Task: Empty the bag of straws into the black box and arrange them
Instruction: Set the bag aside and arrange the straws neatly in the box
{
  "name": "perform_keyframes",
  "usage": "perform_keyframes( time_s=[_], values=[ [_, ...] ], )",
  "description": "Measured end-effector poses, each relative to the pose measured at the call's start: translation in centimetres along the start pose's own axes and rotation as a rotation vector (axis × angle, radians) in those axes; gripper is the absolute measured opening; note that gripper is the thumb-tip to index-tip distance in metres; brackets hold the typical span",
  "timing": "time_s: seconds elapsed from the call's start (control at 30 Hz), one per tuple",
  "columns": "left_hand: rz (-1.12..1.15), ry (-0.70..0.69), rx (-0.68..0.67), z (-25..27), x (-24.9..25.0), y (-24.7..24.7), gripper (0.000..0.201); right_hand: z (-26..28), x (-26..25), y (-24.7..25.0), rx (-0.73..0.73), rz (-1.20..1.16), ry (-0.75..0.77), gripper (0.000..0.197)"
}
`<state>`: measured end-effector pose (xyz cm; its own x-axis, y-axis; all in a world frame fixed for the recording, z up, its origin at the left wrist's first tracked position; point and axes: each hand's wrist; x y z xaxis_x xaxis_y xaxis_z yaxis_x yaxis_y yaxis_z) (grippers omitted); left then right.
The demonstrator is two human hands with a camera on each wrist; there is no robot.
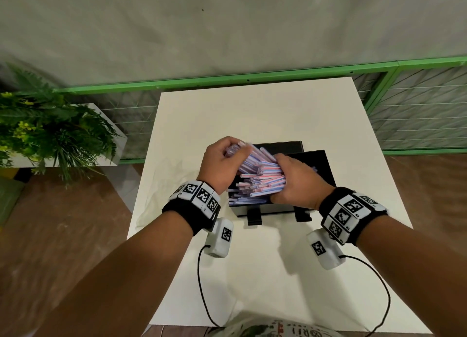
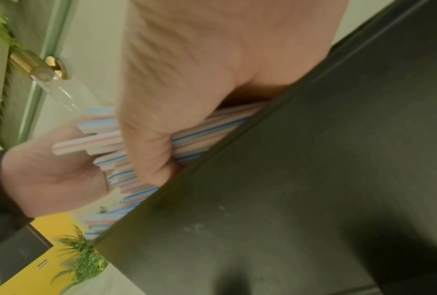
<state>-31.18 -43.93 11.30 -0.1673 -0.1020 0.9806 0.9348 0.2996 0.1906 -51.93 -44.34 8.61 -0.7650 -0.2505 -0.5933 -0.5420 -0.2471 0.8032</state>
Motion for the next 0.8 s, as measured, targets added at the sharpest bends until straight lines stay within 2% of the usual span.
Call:
perform_keyframes(
  time_s=[0.07,0.13,0.2,0.27,0.33,0.4,0.53,0.63,0.8],
  values=[
    [0.072,0.034,-0.017,-0.1,1.1,-0.3,0.014,0.1,0.3,0.3,0.007,-0.037,-0.017,0.078],
    [0.089,0.126,-0.026,-0.1,1.4,-0.5,0.01,0.1,0.6,0.4,-0.006,-0.03,-0.024,0.082],
    [0.076,0.254,-0.036,0.1,1.0,-0.3,0.007,0.0,0.8,0.5,-0.025,-0.002,-0.033,0.076],
    [0.059,0.308,-0.07,0.3,0.4,0.1,0.011,0.0,0.8,0.5,-0.053,0.036,-0.046,0.071],
    [-0.031,0.243,-0.116,0.3,-0.1,0.3,0.016,-0.1,0.8,0.5,-0.083,0.089,-0.054,0.07],
    [-0.206,0.099,-0.117,0.1,-0.4,0.4,0.027,-0.3,0.8,0.6,-0.107,0.142,-0.062,0.072],
    [-0.47,-0.11,-0.025,-0.2,-0.5,0.7,0.043,-0.5,0.8,1.1,-0.132,0.176,-0.077,0.055],
    [-0.52,-0.123,0.015,0.1,-0.8,0.5,0.048,-0.1,0.9,0.9,-0.11,0.106,-0.075,0.053],
    [-0.551,-0.131,0.12,1.0,-1.1,-1.4,0.037,-0.2,0.7,-0.1,-0.048,0.188,-0.012,0.082]
  ],
)
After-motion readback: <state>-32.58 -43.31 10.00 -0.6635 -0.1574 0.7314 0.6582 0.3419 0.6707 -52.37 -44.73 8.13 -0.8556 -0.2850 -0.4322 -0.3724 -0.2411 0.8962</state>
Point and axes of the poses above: each hand's wrist, its own z-axis away from the middle knuckle, its own y-axis out of the back of the hand, x = y × z, and after that the axes turned 10 degrees about x, right-handed
